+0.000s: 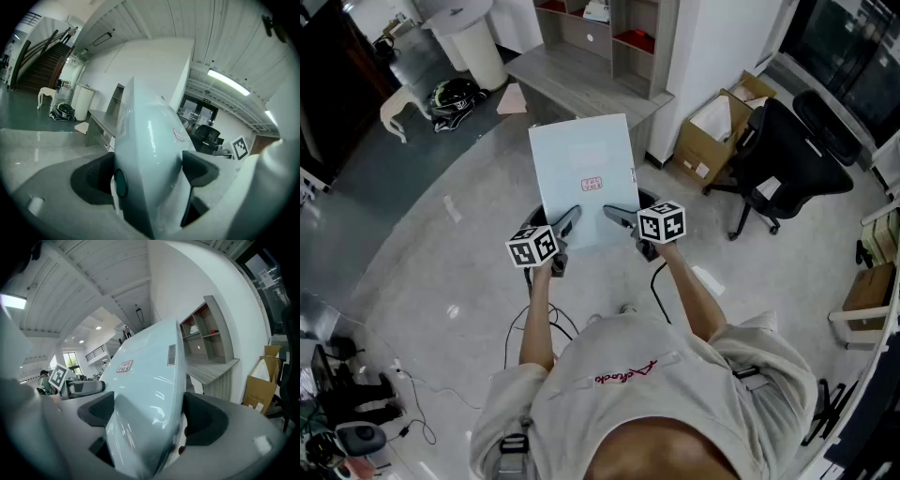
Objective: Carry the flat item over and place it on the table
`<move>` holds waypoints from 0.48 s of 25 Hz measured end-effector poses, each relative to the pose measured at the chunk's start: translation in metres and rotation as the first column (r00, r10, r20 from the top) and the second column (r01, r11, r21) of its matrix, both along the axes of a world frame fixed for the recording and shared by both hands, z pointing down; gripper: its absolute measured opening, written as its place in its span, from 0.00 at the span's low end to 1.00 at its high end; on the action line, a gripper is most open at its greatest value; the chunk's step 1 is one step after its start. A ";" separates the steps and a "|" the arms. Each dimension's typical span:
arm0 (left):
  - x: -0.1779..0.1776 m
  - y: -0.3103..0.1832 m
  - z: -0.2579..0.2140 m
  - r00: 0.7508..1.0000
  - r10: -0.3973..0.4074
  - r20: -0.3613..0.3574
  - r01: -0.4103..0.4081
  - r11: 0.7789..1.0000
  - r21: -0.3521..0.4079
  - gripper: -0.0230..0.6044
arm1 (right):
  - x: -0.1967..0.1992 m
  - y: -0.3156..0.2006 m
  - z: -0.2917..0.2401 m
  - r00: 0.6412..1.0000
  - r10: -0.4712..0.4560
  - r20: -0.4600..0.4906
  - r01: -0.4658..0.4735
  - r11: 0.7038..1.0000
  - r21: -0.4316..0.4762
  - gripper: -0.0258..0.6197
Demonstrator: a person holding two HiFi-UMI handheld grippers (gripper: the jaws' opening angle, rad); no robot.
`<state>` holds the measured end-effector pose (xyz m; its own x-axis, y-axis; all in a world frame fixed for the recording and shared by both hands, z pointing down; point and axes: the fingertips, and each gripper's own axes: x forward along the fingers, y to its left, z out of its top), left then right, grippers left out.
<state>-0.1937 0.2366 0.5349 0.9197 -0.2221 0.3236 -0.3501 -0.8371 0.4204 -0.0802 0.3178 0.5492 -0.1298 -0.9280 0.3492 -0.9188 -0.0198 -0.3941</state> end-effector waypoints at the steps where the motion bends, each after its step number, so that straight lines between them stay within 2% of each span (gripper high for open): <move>1: 0.000 0.000 0.000 1.000 -0.001 0.000 0.001 1.000 0.001 0.78 | 0.001 0.000 0.000 1.000 0.000 -0.001 0.000 1.000 0.001 0.78; 12: 0.012 0.014 0.004 1.000 -0.013 0.001 0.013 1.000 -0.004 0.78 | 0.013 0.013 0.002 1.000 -0.008 0.000 0.008 1.000 0.009 0.78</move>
